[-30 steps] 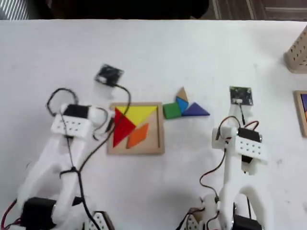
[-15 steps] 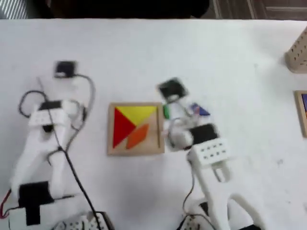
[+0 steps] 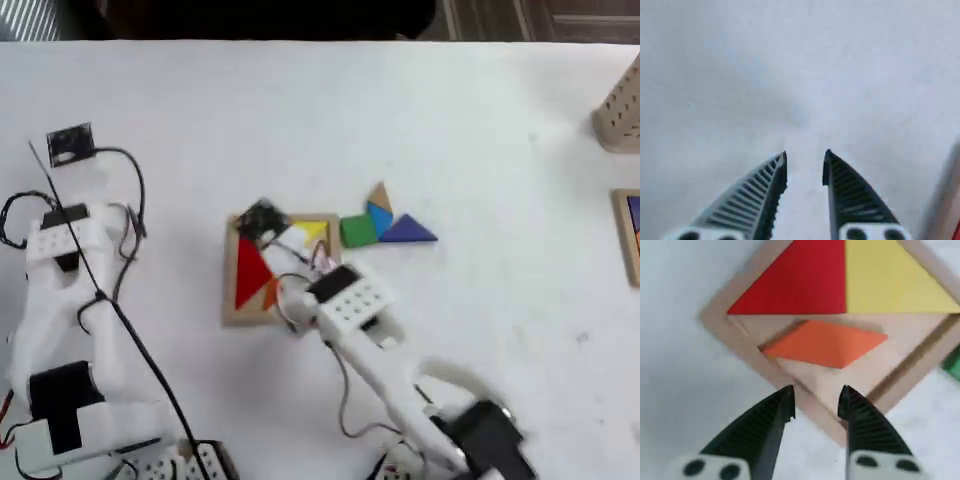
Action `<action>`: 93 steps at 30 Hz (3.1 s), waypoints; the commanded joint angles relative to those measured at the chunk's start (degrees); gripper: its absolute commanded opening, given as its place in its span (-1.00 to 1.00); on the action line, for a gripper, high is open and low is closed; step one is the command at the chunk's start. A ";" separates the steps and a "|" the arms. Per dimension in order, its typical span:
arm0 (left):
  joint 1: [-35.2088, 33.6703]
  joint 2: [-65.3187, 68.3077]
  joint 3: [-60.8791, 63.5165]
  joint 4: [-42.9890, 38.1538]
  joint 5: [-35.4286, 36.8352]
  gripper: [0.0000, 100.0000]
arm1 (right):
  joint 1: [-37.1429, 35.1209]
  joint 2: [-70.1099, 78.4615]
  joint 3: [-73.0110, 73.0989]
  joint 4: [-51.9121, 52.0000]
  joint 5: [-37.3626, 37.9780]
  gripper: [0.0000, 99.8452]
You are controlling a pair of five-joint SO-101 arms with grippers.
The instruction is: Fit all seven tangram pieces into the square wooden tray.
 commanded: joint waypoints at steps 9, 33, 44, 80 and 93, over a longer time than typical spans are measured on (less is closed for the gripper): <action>-0.40 -0.22 -2.73 -1.32 0.35 -0.72 | -2.59 12.53 -14.95 1.98 -7.12 -0.49; -0.22 -0.13 -2.55 -1.32 0.35 -0.72 | 3.12 26.24 -29.98 13.14 -17.76 -0.47; 0.66 -0.13 -2.29 -1.32 0.26 -0.72 | 8.66 11.91 -29.63 21.05 22.15 -0.47; 0.75 -0.04 -2.20 -2.11 0.26 -0.72 | 6.02 28.09 -27.96 24.92 59.25 -0.85; 1.36 -0.04 -2.20 -2.11 0.18 -0.72 | 7.08 24.75 -28.13 25.89 53.80 -0.59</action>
